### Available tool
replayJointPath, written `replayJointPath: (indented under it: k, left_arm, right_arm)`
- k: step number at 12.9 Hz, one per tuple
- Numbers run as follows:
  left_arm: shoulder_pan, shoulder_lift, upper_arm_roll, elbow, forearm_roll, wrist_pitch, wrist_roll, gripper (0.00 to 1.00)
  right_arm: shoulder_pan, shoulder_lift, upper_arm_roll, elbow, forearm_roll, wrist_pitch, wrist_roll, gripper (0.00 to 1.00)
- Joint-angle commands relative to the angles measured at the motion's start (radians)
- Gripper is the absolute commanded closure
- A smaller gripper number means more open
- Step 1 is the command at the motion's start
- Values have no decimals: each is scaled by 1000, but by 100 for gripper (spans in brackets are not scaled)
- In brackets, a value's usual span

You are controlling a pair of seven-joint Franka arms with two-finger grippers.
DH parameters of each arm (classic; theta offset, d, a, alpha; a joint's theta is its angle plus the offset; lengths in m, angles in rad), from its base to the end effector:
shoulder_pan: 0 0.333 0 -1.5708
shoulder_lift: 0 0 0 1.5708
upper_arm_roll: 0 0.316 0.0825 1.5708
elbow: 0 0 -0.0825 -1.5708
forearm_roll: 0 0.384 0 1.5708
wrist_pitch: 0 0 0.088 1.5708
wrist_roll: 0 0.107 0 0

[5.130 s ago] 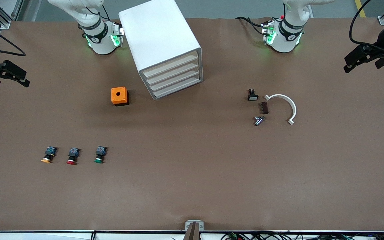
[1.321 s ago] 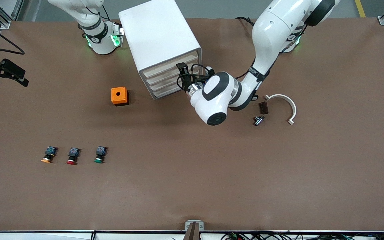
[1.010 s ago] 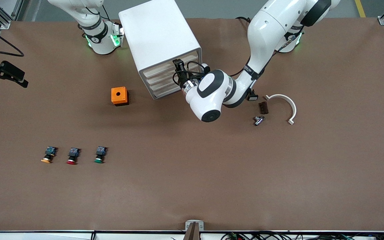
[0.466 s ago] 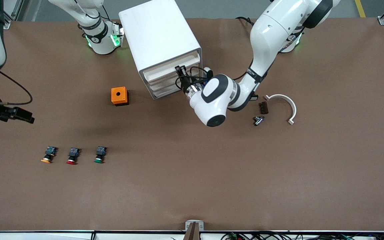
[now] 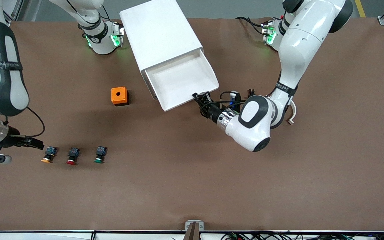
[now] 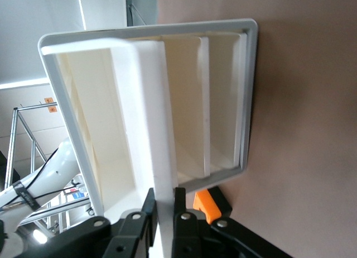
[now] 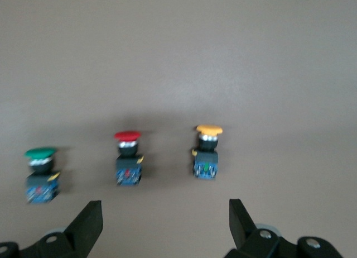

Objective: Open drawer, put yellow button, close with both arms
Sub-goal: 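Pull the drawer open with the left gripper while the right gripper lowers, then grasp the yellow button with the right gripper while the left gripper withdraws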

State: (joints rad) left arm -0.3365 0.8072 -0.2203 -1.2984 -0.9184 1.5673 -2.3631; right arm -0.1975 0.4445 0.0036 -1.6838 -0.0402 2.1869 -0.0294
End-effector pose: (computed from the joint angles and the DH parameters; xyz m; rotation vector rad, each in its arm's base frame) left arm 0.5743 -0.4122 0.2892 -1.1800 -2.0596 1.4939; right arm 0.6610 -0.1316 0.3480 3.0943 -0.2210 0.0848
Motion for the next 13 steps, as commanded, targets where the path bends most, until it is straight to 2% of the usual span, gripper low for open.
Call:
replayJointPath:
  k: [1,4,7,9,13]
  left_arm:
    - [19,-2,-4,24,-2,-7,38,3]
    - [39,-6,-4,27,7,-9,47,0]
    - [53,-13,65,27,61,-16,161,0]
    - [70,-23,105,37,142,-20,246,0]
    - [142,-39,107,39,399,-38,467,0]
  right_arm:
    - [-57,75,15,-28,-7,121,19,0]
    - [-83,160,15,-36,0,206,69,0]
    - [-83,190,16,-39,0,226,98,0]
    - [-80,195,16,-57,0,241,98,0]
    - [-85,224,16,-57,-6,266,85,0]
